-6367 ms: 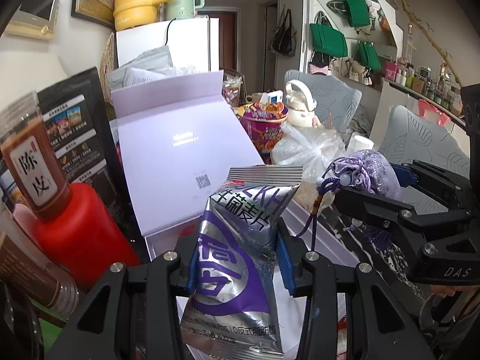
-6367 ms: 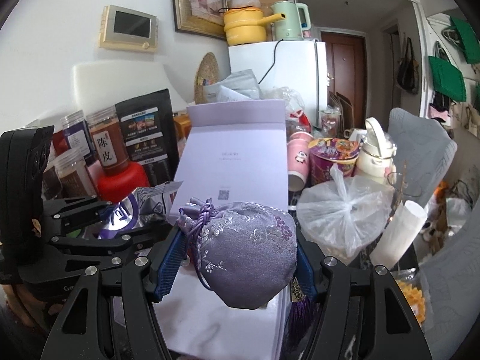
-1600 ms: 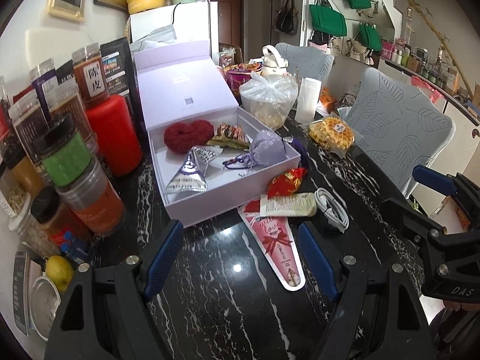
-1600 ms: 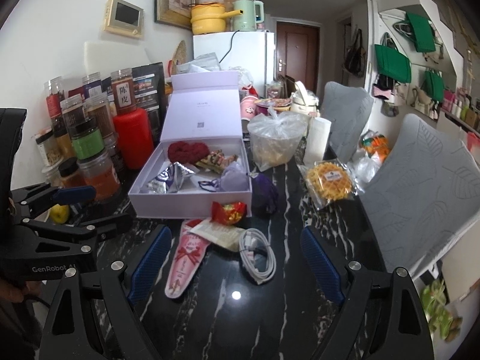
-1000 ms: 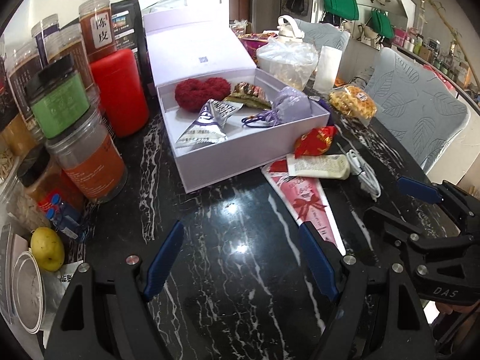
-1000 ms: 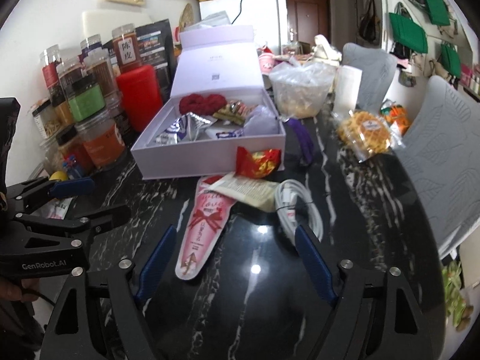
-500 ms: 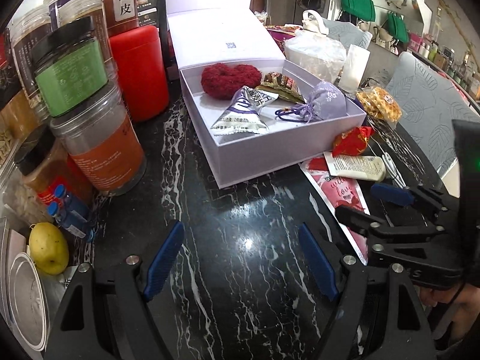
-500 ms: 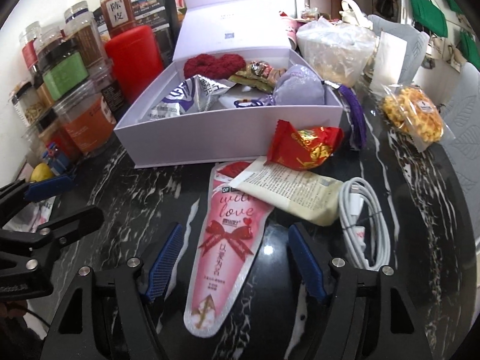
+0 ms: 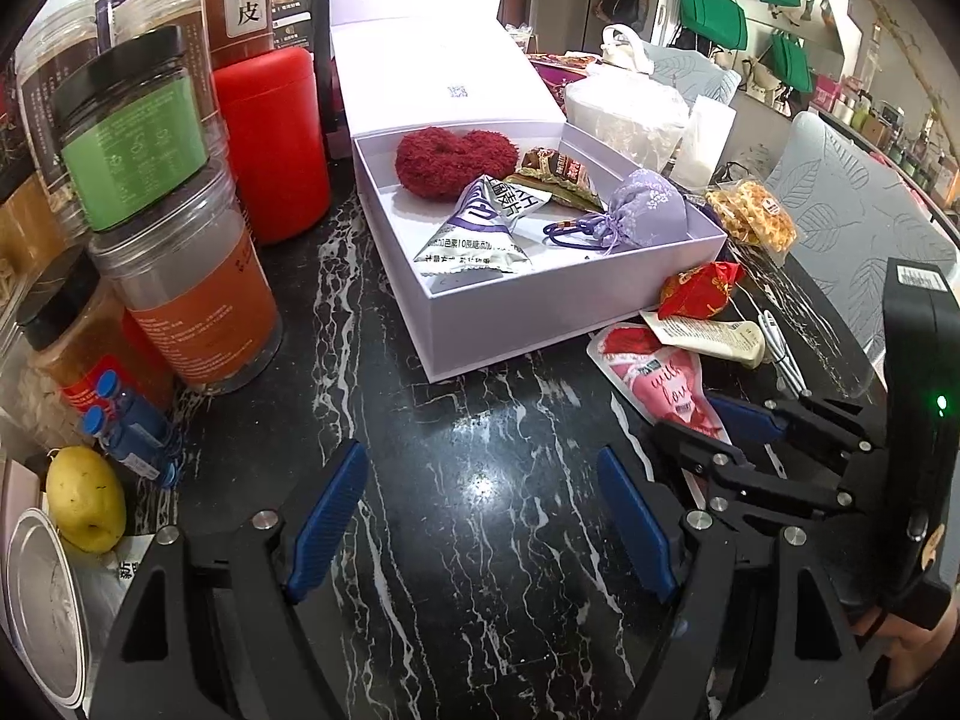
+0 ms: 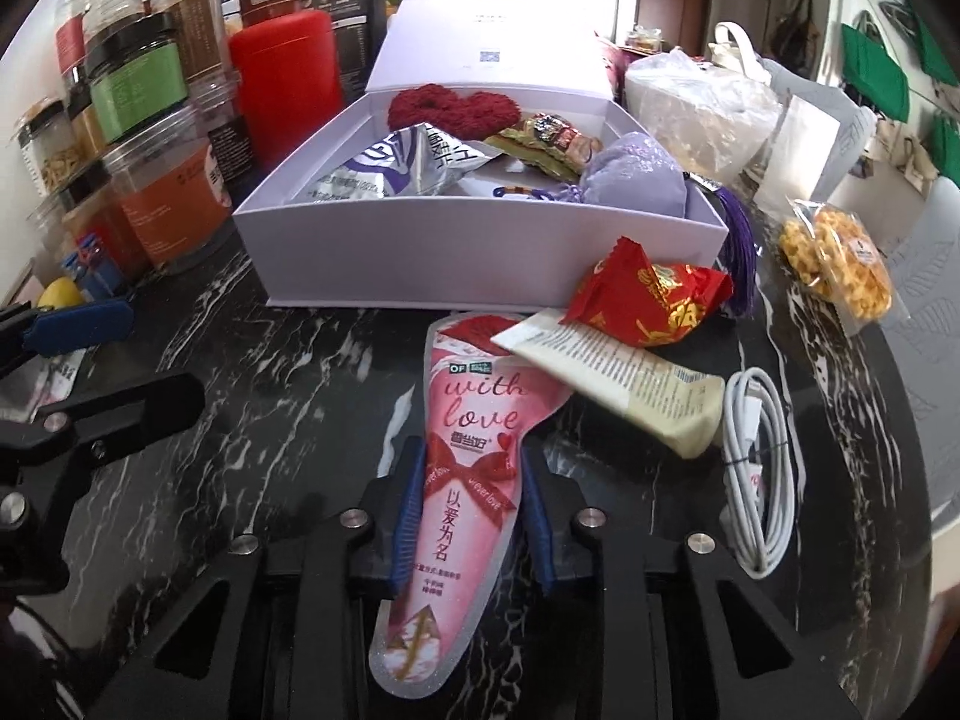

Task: Organize soft objects
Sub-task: 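Grasp the pink 'with love' pouch with the right gripper and lift it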

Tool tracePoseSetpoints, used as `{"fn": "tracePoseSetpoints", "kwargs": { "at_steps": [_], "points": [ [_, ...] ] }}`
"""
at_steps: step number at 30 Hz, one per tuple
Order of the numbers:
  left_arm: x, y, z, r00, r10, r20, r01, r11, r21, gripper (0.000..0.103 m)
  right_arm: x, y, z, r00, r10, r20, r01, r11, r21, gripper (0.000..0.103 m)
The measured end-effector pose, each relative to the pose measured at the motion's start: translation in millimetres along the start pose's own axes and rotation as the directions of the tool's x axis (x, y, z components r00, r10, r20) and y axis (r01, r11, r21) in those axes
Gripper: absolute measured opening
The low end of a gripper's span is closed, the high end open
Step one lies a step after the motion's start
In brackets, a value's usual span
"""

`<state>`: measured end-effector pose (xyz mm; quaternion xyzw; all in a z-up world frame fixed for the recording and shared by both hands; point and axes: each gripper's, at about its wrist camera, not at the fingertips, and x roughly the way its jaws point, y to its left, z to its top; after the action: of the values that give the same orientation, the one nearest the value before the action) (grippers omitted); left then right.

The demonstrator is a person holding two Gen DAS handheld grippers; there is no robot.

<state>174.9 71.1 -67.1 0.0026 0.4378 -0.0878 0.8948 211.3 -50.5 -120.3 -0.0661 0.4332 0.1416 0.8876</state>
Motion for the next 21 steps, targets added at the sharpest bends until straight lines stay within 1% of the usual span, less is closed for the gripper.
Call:
{"fn": "tracePoseSetpoints", "kwargs": {
  "at_steps": [2,6,12,15,21],
  "points": [
    [-2,0,-1,1.0,-0.002,0.004,0.002,1.0,-0.003,0.079,-4,0,-3,1.0,0.018,-0.005,-0.018,1.0,0.001,0.027],
    [-5,-3,-2,1.0,-0.009,0.011,0.009,1.0,0.0,0.079,-16,0,-14,0.996,0.084,-0.006,-0.084,0.996,0.009,0.026],
    [-8,-13,-1,0.999,-0.038,0.022,0.038,0.999,0.002,0.079,-42,-11,-31,0.997,0.081,0.017,-0.082,0.996,0.03,0.026],
    [-6,-22,2,0.998,-0.051,0.021,0.051,0.999,0.01,0.079,-59,-20,-39,0.997,0.062,0.035,-0.064,0.997,0.047,0.026],
    [0,-46,8,0.995,-0.094,0.016,0.093,0.995,0.03,0.079,-87,-45,-53,0.996,0.042,0.074,-0.051,0.992,0.119,0.026]
  ]
}}
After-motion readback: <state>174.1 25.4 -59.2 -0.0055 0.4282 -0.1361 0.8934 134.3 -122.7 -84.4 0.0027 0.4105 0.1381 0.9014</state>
